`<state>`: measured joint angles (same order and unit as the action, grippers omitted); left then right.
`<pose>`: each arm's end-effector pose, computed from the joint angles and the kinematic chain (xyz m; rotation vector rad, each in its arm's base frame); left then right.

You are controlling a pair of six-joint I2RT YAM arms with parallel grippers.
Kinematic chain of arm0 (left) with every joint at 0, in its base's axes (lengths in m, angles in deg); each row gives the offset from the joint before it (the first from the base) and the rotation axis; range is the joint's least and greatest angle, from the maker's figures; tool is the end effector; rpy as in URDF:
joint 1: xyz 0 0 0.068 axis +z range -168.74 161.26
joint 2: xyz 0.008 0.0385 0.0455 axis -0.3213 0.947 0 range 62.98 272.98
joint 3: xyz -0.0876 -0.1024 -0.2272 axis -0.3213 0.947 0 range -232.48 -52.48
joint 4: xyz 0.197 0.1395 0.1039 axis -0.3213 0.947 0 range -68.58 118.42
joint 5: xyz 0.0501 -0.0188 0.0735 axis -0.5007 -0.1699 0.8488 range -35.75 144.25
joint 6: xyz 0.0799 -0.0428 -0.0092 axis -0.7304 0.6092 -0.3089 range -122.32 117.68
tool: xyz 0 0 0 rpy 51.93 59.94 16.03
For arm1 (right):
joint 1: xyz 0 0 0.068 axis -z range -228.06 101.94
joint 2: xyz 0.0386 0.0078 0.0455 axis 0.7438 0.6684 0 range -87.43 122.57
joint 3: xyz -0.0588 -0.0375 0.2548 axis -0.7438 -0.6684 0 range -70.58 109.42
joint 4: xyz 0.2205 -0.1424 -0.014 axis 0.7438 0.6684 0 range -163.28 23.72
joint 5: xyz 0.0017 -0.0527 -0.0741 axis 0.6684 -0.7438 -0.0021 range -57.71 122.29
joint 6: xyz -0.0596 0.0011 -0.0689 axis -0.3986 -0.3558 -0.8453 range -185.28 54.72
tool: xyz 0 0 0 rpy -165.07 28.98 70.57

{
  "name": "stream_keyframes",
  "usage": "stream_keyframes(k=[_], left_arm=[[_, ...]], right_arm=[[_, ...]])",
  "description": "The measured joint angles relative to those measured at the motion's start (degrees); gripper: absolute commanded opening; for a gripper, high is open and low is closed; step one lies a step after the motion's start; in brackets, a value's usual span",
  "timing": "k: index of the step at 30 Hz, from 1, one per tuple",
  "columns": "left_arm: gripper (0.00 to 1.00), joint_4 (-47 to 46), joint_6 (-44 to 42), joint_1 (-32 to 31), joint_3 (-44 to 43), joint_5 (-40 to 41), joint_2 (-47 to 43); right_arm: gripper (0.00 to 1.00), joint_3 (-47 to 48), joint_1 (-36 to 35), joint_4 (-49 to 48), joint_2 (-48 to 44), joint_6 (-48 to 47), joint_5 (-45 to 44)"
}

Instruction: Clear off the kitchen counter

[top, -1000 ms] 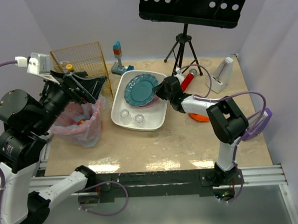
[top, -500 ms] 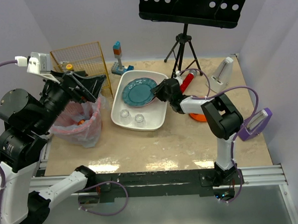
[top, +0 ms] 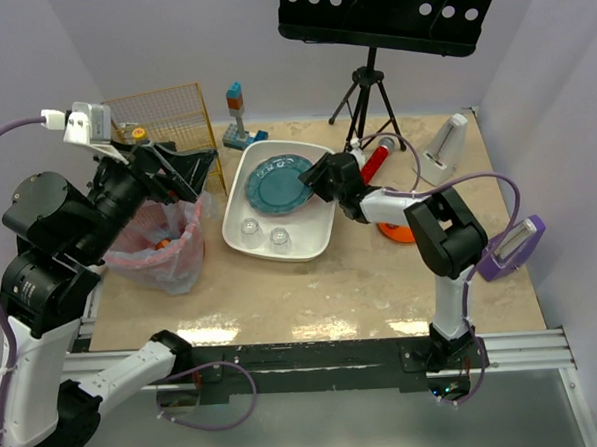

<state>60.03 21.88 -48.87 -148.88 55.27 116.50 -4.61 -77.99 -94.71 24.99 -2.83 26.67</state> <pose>0.1419 -0.0807 0.5417 0.0650 1.5411 -0.7466 0.4124 0.2282 0.1463 0.6605 2.0260 0.9065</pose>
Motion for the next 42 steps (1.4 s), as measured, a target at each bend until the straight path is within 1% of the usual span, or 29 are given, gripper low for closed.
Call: stream_keyframes(k=[7, 14, 30, 34, 42], left_arm=[[1.00, -0.2, 0.0, 0.0, 1.1, 0.5, -0.2], [1.00, -0.6, 0.0, 0.0, 2.0, 0.5, -0.2], [1.00, -1.2, 0.0, 0.0, 2.6, 0.5, -0.9], [1.00, -1.4, 0.0, 0.0, 3.0, 0.5, -1.0], [1.00, -2.0, 0.1, 0.0, 5.7, 0.2, -1.1]], right_arm=[[0.52, 2.6, 0.0, 6.8, -0.9, -2.9, -2.7], [0.52, 2.7, 0.0, 11.9, -4.4, -5.6, -5.9], [0.52, 3.0, 0.1, 16.4, -10.6, -10.4, -10.6], [0.53, 1.2, 0.1, 18.8, -15.7, -11.8, -12.1], [0.55, -10.6, 1.2, 22.5, -32.7, -12.4, -14.6]])
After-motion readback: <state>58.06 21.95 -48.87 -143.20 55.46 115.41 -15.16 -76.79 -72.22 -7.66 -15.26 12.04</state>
